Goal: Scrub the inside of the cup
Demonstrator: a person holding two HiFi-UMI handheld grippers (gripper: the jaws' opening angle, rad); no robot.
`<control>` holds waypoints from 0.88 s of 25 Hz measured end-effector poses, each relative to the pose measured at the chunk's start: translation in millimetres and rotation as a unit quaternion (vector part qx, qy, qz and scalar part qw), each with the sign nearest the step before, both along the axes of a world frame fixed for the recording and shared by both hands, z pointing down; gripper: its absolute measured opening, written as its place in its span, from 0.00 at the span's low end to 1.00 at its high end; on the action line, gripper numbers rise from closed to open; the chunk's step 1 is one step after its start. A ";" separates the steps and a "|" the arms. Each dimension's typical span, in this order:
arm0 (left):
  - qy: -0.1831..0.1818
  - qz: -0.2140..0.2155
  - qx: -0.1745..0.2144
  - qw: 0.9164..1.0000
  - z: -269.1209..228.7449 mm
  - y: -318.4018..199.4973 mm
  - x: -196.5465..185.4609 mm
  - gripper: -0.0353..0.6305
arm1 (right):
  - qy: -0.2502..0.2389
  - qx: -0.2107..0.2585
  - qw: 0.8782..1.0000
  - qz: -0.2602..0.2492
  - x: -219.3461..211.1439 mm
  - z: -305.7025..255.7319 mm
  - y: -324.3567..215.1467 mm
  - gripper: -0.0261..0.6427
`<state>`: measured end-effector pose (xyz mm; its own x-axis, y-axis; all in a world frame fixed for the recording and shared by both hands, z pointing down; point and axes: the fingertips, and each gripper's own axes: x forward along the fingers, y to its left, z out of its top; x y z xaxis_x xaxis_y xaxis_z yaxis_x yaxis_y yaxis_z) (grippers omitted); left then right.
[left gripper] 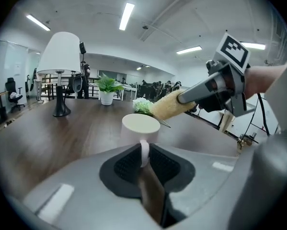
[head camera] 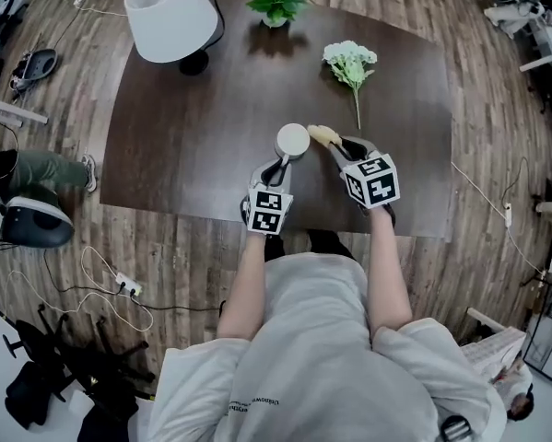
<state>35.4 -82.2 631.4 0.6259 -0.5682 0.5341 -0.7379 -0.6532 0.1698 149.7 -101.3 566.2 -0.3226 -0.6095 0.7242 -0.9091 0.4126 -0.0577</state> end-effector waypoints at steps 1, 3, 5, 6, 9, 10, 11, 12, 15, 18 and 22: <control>-0.001 0.000 0.002 1.000 -0.6 0.6 -0.8 0.13 | -0.010 0.021 1.000 0.016 -2.1 0.5 4.9 0.18; -0.002 -0.004 0.008 1.000 -3.0 1.7 -3.6 0.13 | -0.034 0.063 0.996 0.045 -8.3 0.8 14.5 0.18; 0.004 -0.020 0.011 1.000 -7.0 3.6 -5.6 0.13 | -0.053 0.087 0.993 0.066 -13.0 4.0 24.1 0.18; 0.009 -0.032 0.011 0.999 -9.7 5.5 -5.9 0.13 | -0.060 0.091 0.992 0.071 -15.1 6.6 28.9 0.18; 0.022 -0.064 0.014 0.998 -20.5 13.7 -3.8 0.05 | -0.071 0.098 0.991 0.061 -22.9 7.7 41.2 0.18; 0.022 -0.070 0.016 0.997 -23.0 16.9 -1.3 0.05 | -0.073 0.103 0.990 0.056 -23.7 5.7 44.3 0.18; 0.019 -0.074 0.018 0.997 -25.0 20.7 2.2 0.05 | -0.074 0.107 0.990 0.052 -22.3 3.4 47.4 0.18; 0.013 -0.078 0.021 0.997 -27.3 24.9 6.1 0.05 | -0.077 0.110 0.990 0.050 -19.3 1.1 50.6 0.17; -0.003 -0.096 0.031 0.995 -38.0 36.4 12.7 0.05 | -0.091 0.119 0.988 0.042 -10.1 -4.9 61.3 0.17; -0.006 -0.121 0.034 0.992 -47.5 48.4 14.8 0.05 | -0.108 0.124 0.986 0.039 -0.7 -9.7 75.7 0.17; 0.013 -0.177 0.037 0.983 -64.4 64.1 16.5 0.05 | -0.117 0.132 0.984 0.038 14.0 -13.5 97.2 0.17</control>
